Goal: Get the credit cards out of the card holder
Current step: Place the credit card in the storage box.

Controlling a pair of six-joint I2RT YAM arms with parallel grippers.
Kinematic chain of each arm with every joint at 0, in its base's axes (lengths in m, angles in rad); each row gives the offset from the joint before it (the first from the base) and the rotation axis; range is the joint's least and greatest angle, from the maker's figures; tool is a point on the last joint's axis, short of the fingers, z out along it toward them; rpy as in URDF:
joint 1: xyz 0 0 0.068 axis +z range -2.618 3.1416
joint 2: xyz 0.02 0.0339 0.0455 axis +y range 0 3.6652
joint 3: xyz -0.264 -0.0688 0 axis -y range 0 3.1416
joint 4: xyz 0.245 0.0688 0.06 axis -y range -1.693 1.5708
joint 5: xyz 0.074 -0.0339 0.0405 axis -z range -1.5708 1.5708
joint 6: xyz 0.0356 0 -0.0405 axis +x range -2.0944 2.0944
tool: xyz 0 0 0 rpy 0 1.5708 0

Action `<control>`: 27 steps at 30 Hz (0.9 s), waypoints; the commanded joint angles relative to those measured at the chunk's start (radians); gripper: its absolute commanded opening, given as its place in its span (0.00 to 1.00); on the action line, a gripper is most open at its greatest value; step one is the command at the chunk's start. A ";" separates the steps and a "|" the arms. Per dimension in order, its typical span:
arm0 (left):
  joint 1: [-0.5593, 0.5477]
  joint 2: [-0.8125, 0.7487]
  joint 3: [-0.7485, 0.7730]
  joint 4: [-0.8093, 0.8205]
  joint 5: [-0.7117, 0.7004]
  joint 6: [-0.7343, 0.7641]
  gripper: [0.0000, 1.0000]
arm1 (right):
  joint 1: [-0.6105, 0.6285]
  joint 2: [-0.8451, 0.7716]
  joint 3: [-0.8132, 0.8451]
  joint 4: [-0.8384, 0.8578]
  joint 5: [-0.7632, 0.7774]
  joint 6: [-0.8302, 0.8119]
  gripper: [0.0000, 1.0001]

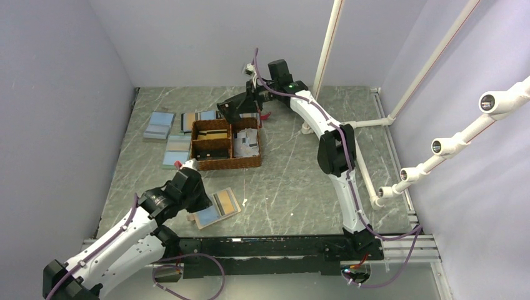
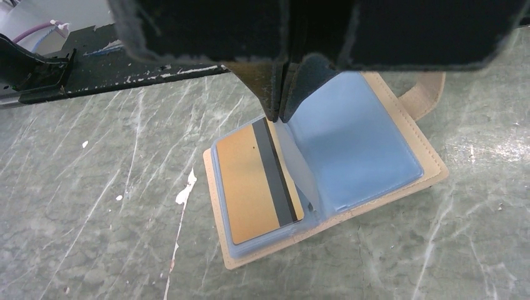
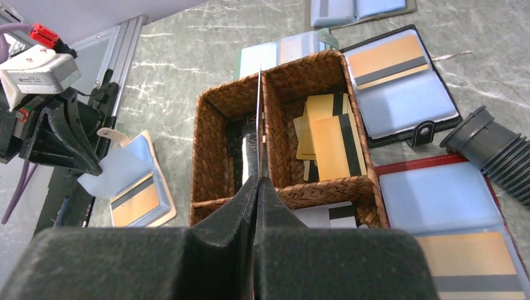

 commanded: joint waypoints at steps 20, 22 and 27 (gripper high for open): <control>0.005 -0.083 -0.007 0.030 -0.071 -0.001 0.00 | 0.098 0.040 0.025 0.002 -0.036 0.030 0.00; 0.005 -0.100 -0.018 0.035 -0.075 0.002 0.00 | 0.120 0.036 0.014 -0.023 -0.007 0.013 0.00; 0.006 -0.158 -0.068 0.083 -0.062 0.009 0.00 | 0.164 0.043 0.027 -0.125 0.090 -0.064 0.00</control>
